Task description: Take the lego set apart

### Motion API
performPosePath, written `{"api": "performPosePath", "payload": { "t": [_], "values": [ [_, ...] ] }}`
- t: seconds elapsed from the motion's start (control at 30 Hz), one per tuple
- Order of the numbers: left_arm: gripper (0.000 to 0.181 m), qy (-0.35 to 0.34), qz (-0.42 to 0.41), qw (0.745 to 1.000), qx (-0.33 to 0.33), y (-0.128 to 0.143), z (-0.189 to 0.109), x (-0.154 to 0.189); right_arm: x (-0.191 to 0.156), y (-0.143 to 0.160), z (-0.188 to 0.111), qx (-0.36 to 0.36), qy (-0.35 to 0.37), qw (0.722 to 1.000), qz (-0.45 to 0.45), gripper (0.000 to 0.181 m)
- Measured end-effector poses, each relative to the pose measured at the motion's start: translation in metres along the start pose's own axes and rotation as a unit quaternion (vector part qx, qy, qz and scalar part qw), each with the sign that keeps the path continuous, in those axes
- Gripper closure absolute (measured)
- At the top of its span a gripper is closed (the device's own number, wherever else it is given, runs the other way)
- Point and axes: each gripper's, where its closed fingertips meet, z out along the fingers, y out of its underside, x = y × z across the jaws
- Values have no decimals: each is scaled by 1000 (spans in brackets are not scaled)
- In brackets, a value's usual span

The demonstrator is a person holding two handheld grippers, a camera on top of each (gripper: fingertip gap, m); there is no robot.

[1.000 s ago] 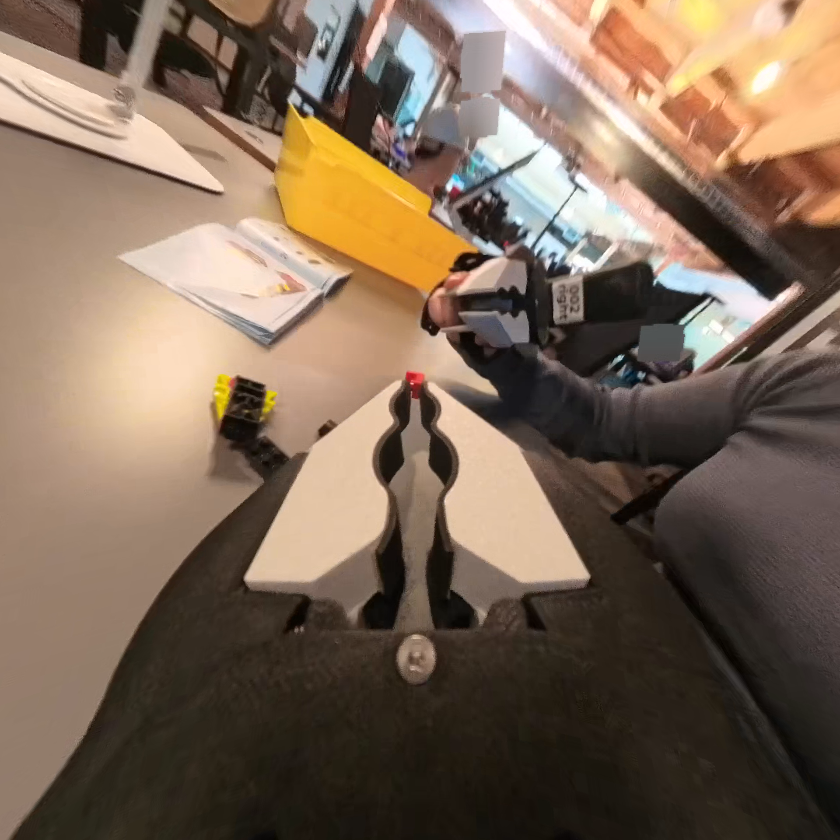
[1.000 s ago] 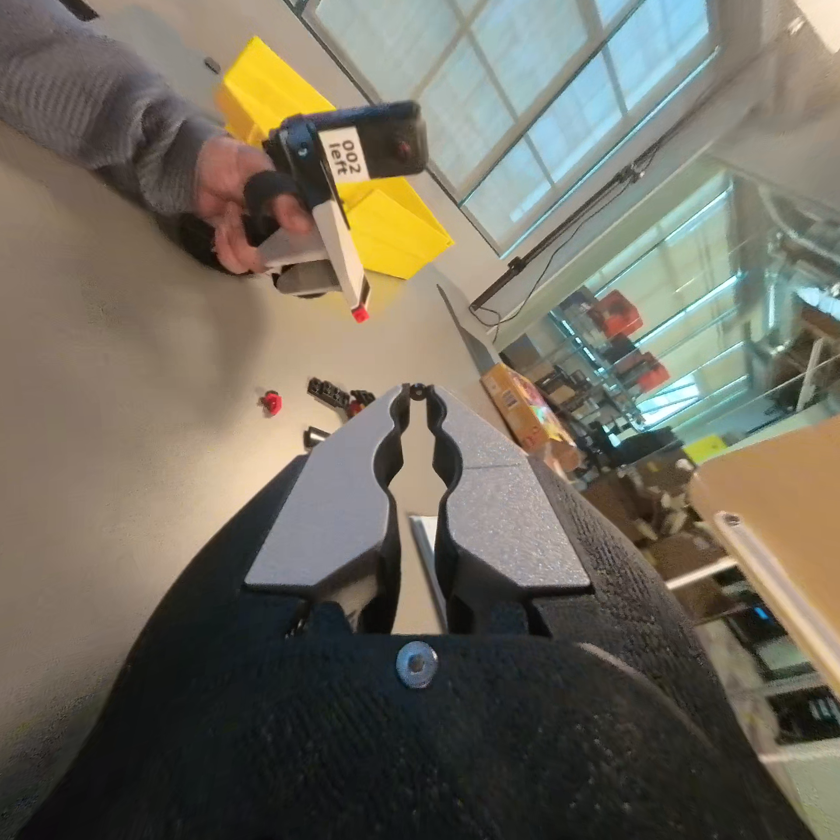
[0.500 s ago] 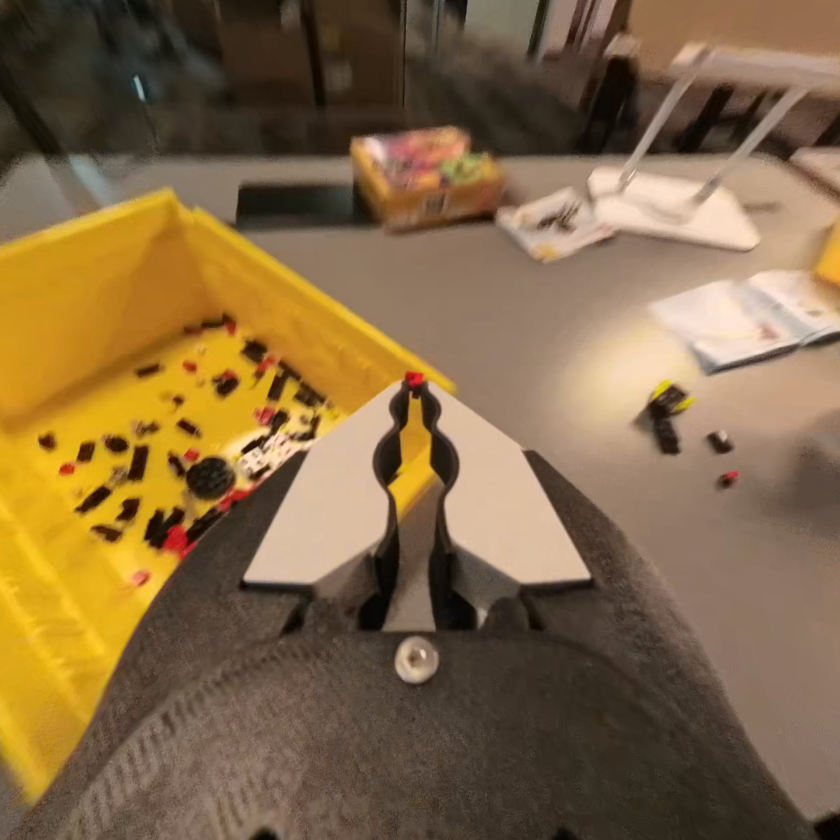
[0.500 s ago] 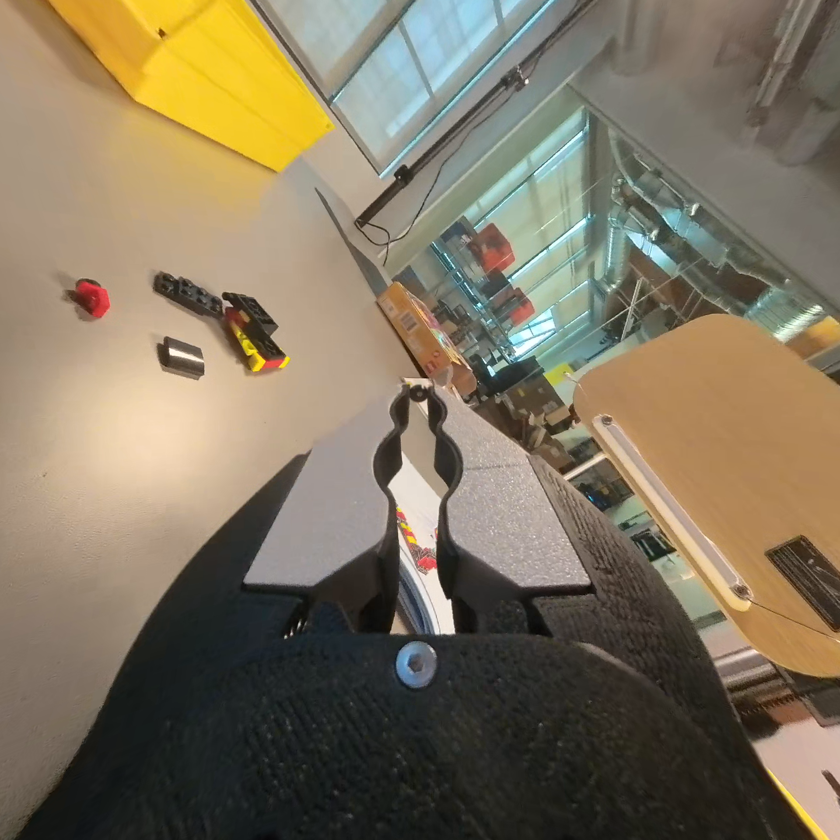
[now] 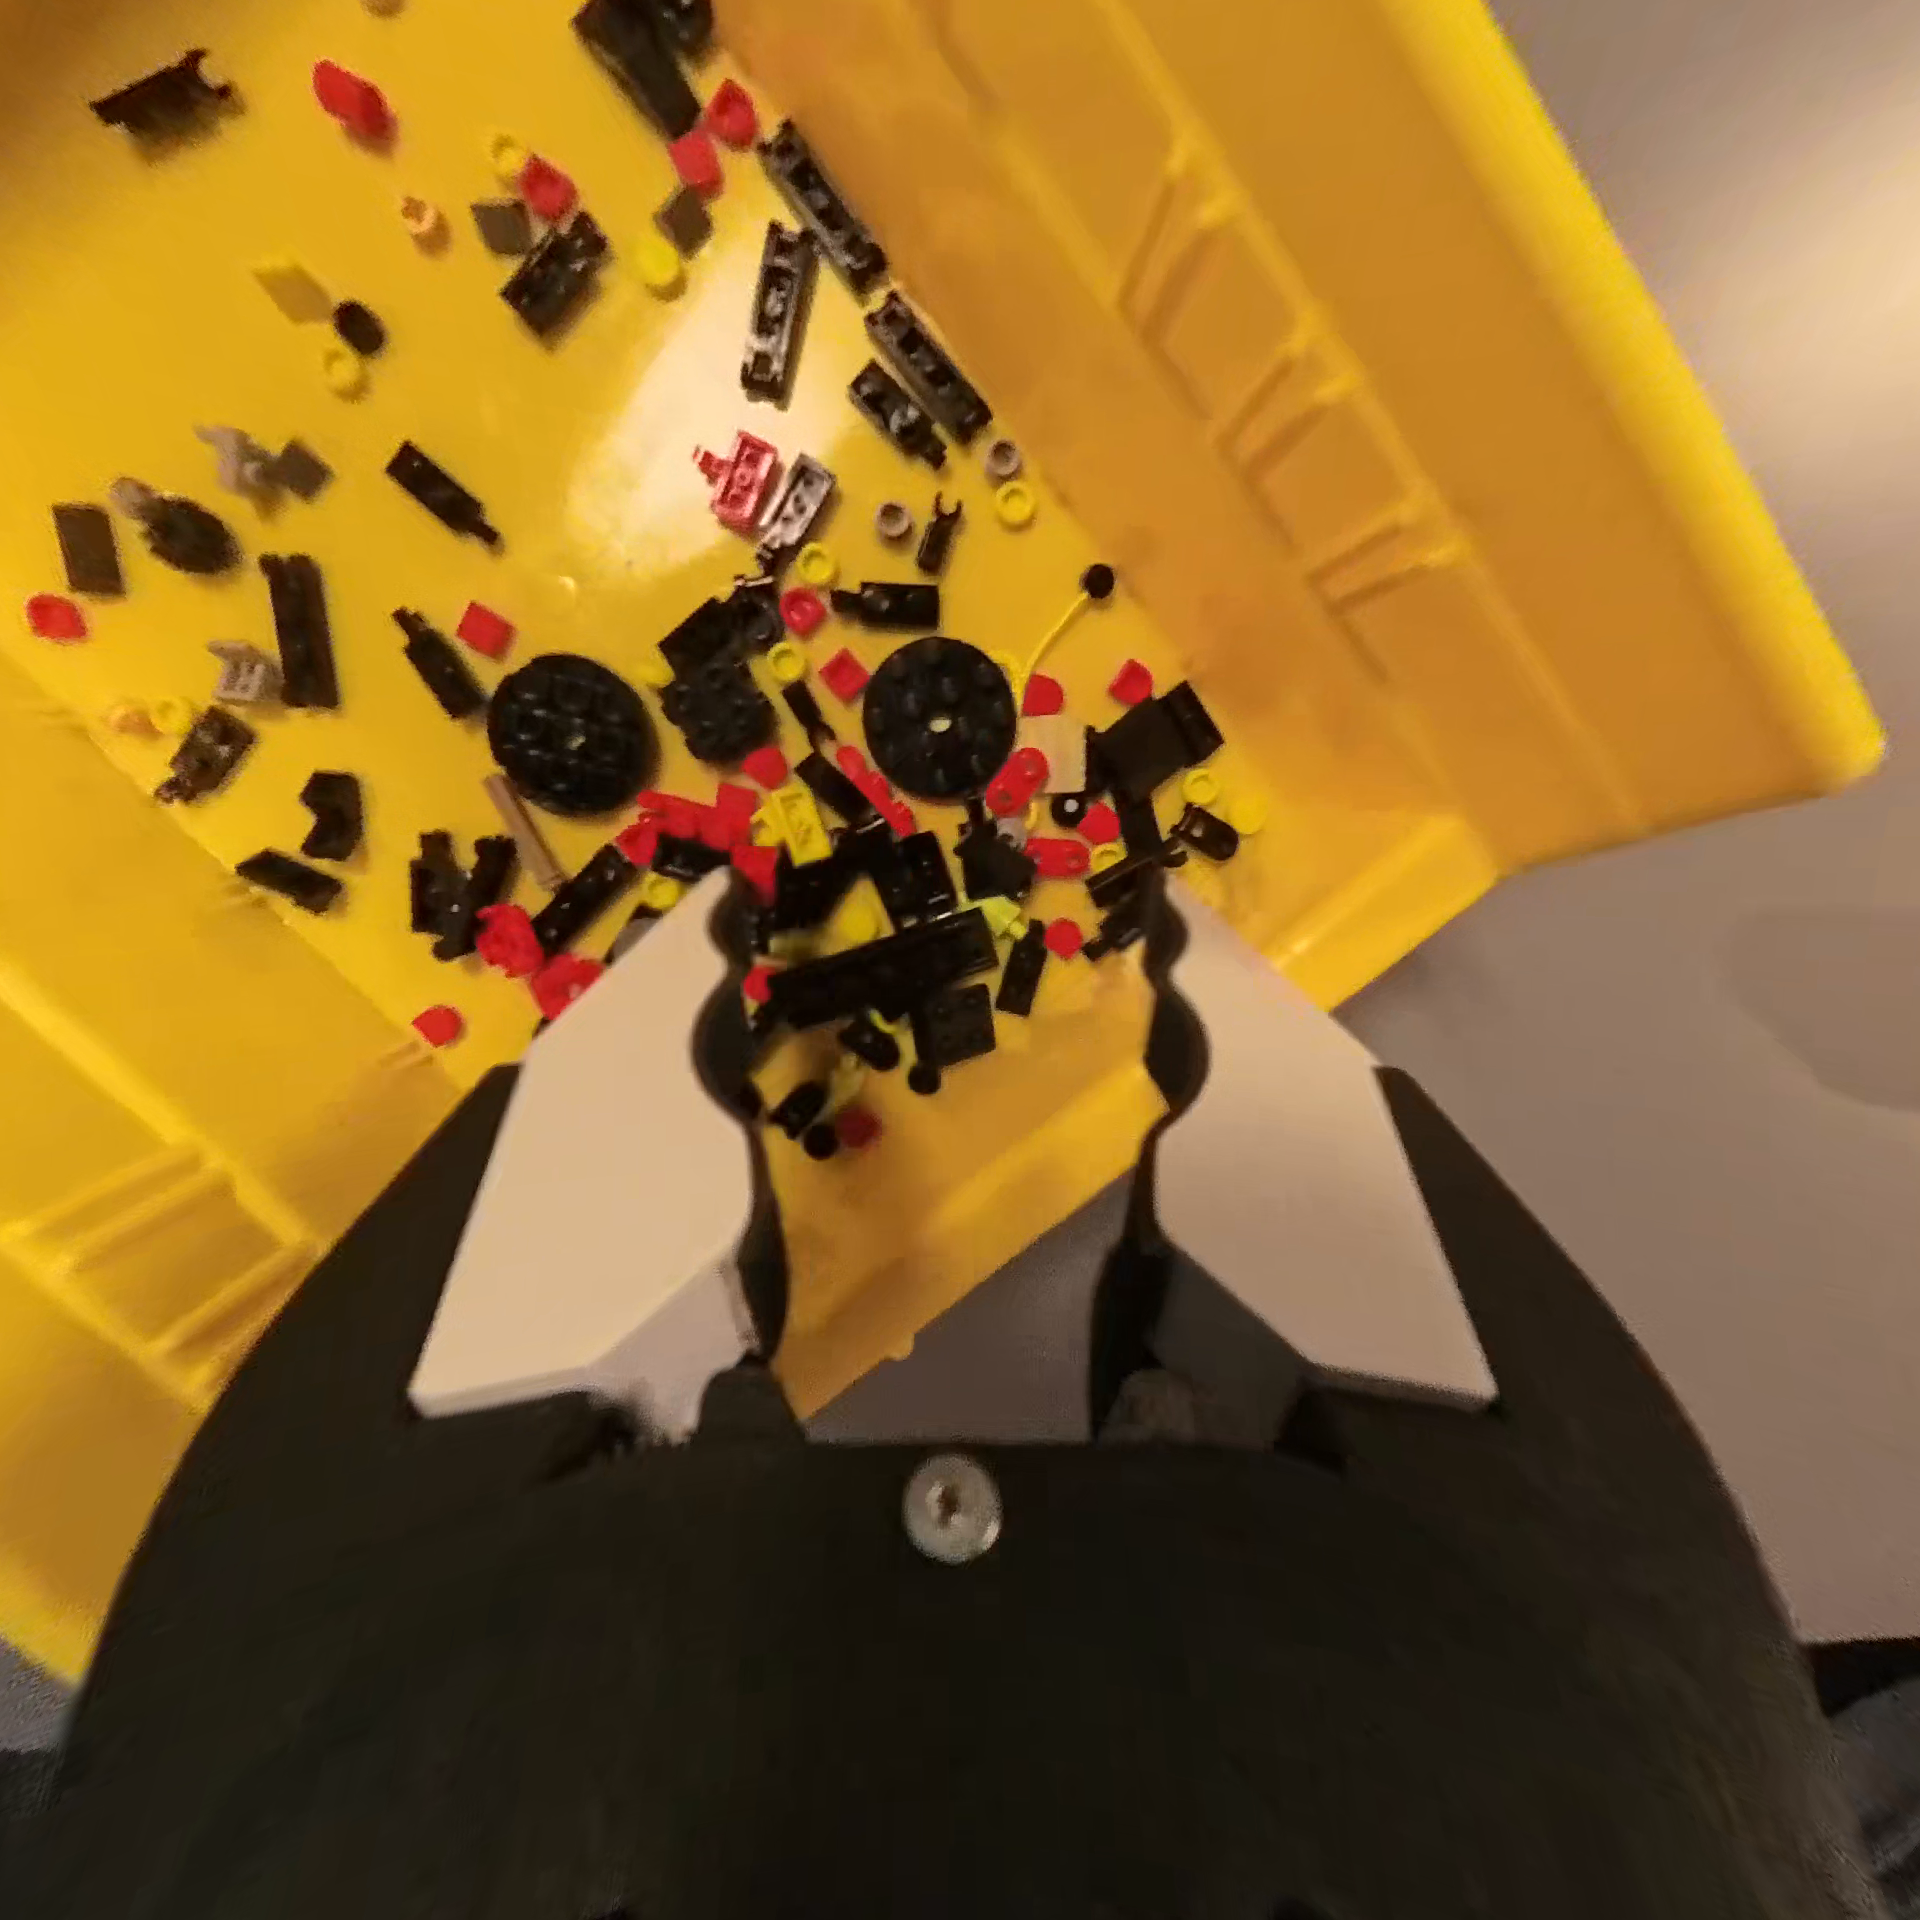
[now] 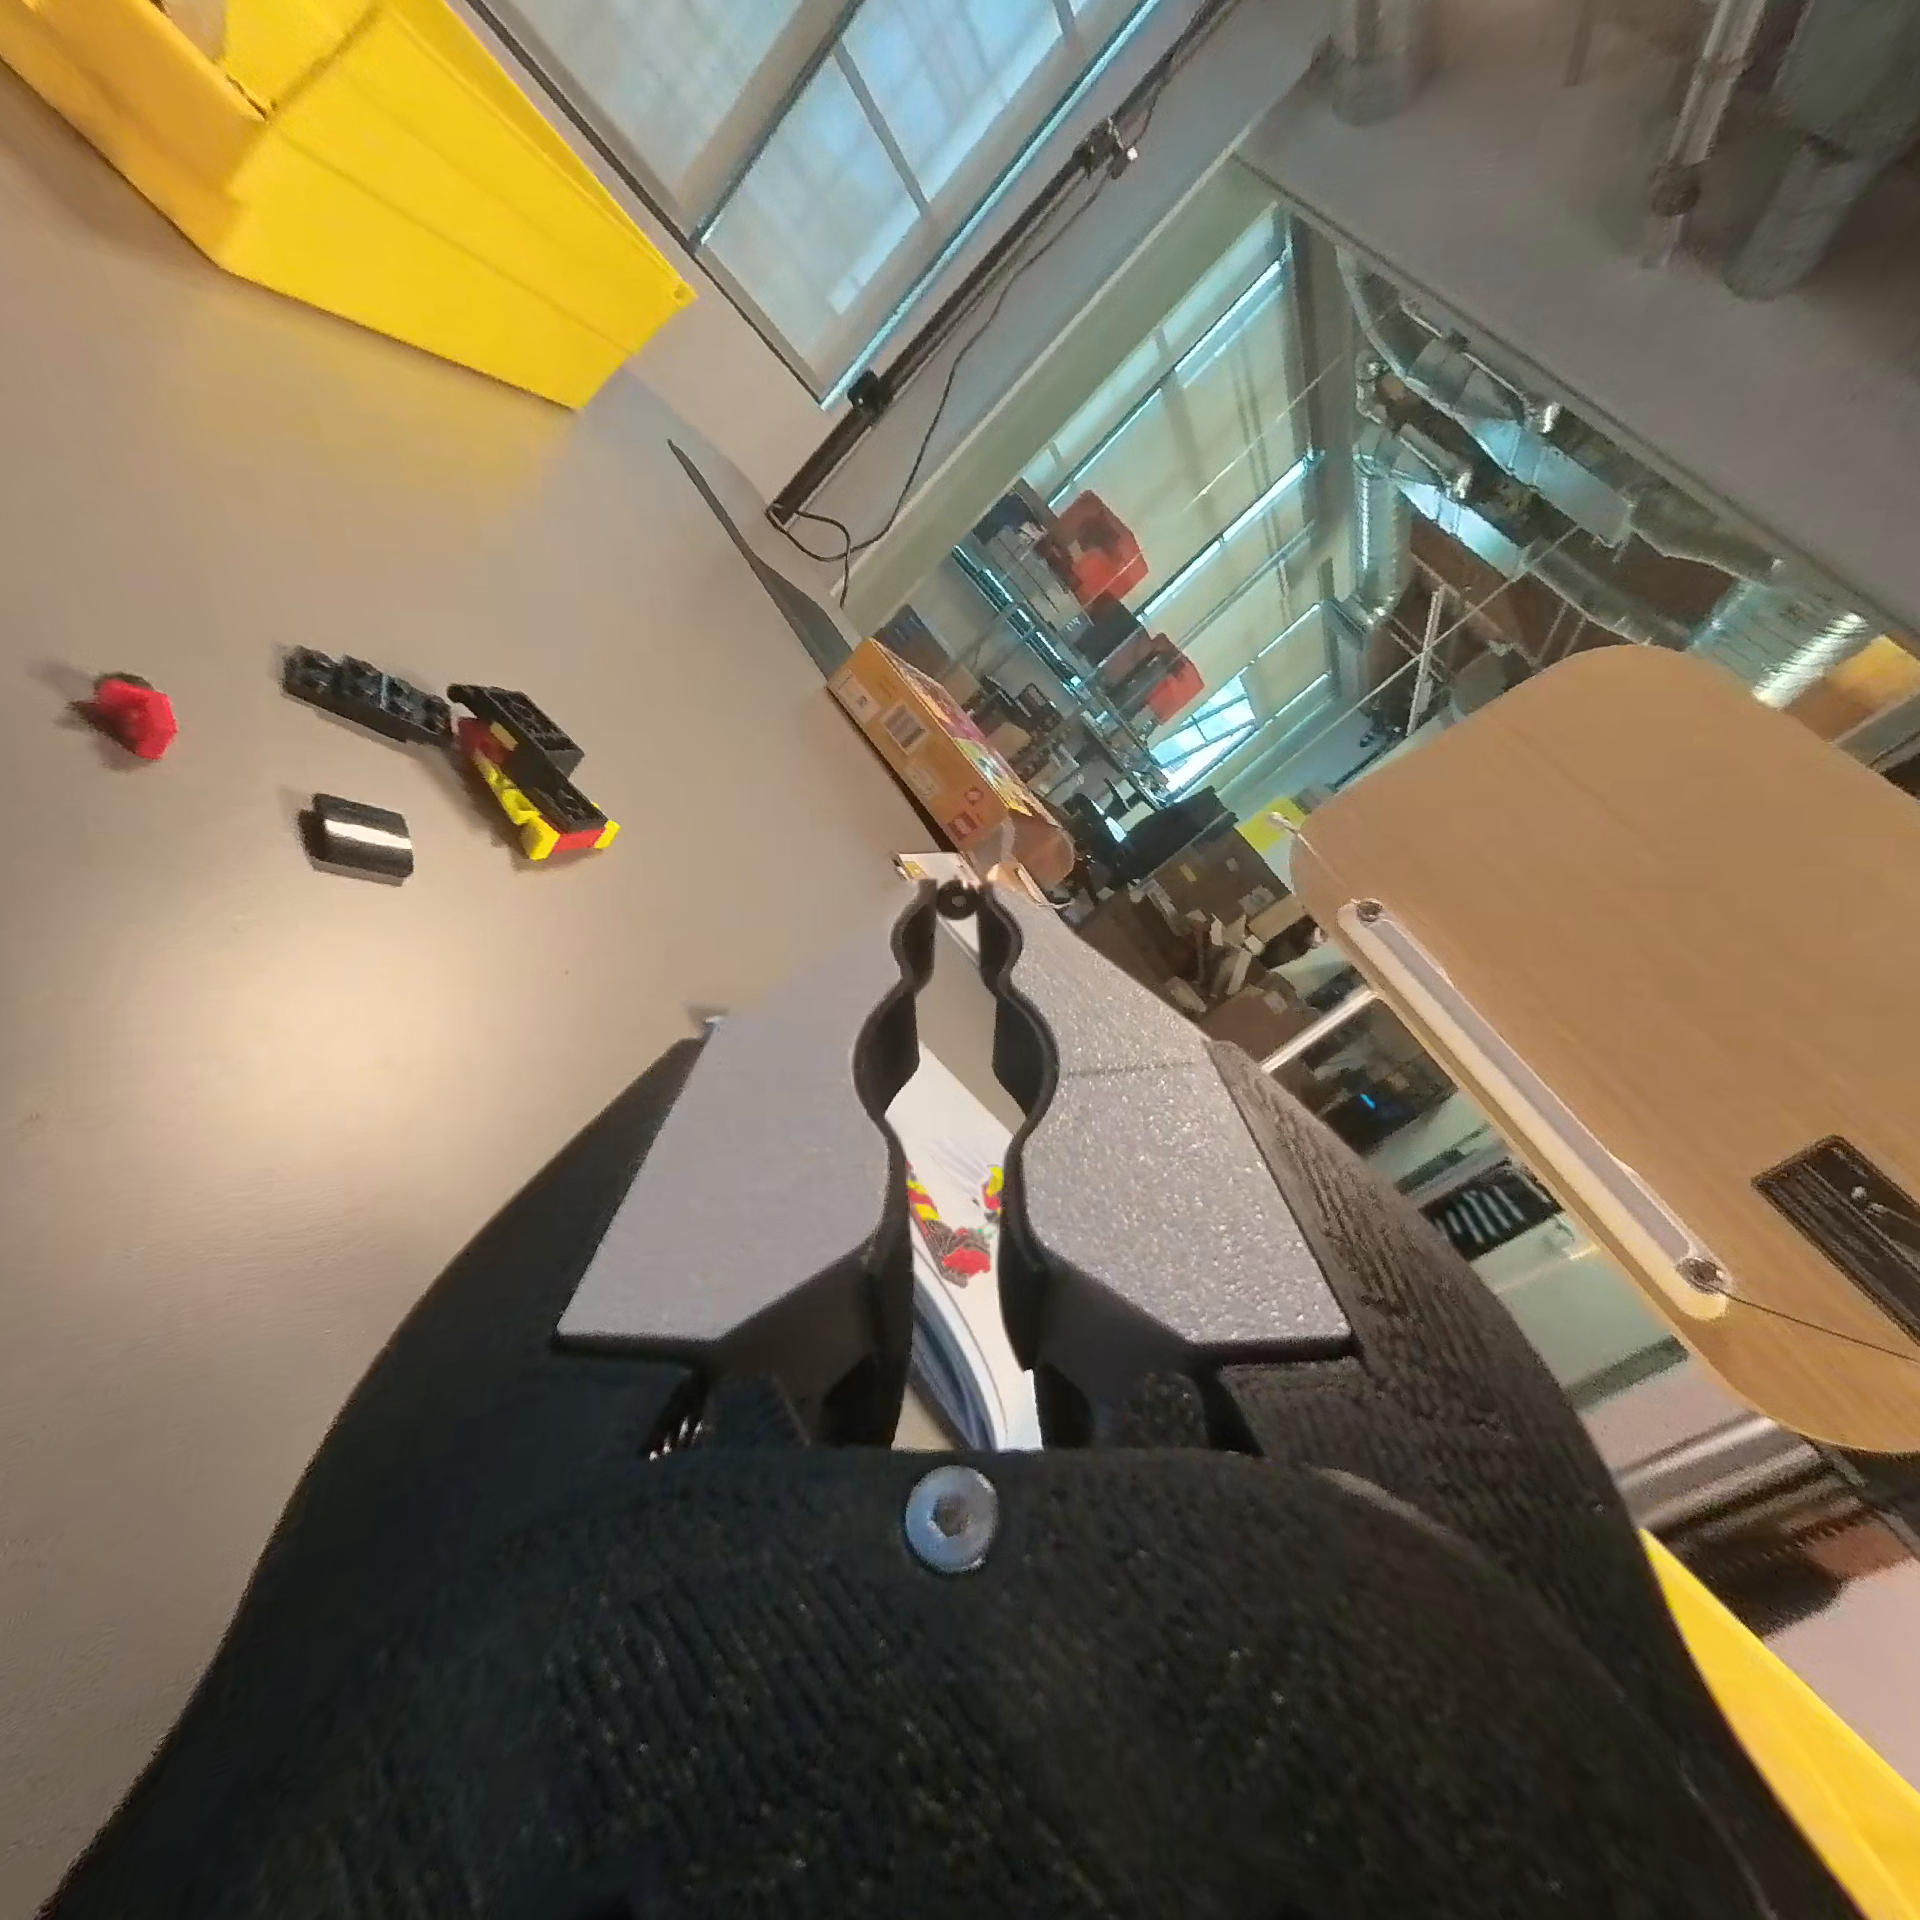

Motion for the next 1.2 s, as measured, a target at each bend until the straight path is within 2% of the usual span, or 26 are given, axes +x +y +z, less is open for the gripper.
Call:
{"api": "performPosePath", "payload": {
  "t": [0.07,0.17,0.23,0.33,0.4,0.47,0.57,0.63,0.73,0.8,0.87,0.93,1.03,1.1,1.2],
  "values": [
    [90,-2,-26,999,-28,8,2,-5,-1,-1,-1,2,-2,1000,3,176],
    [91,52,-52,996,-43,9,4,2,0,0,-1,-5,3,1000,-2,176],
    [100,134,-77,988,-18,-4,0,18,2,2,-1,-10,9,1000,2,176],
    [106,255,-148,955,25,-30,-16,32,6,4,-1,-13,16,1000,14,176],
    [109,271,-155,949,56,-42,-27,30,7,4,-2,-13,20,1000,19,176],
    [111,276,-133,945,119,-56,-51,40,6,1,-2,-9,21,1000,17,176],
    [113,343,-37,906,245,-68,-109,110,-4,-16,0,18,9,1000,22,176],
    [119,398,54,872,279,-52,-131,176,-19,-35,1,50,-14,998,32,176],
    [129,501,163,809,262,-12,-136,268,-41,-58,2,86,-54,994,41,176],
    [132,533,184,789,245,4,-120,305,-50,-68,3,99,-70,992,41,176],
    [137,516,179,794,266,4,-99,323,-53,-71,5,91,-59,994,21,176],
    [145,489,173,793,319,-1,-91,333,-56,-68,10,67,-41,997,-23,176],
    [157,393,208,812,377,-6,-78,336,-61,-69,13,53,-30,996,-61,176],
    [162,343,234,825,383,-7,-69,338,-65,-70,15,51,-33,995,-75,176],
    [164,342,244,827,374,-5,-65,346,-69,-71,15,50,-34,994,-94,176]
  ]
}}
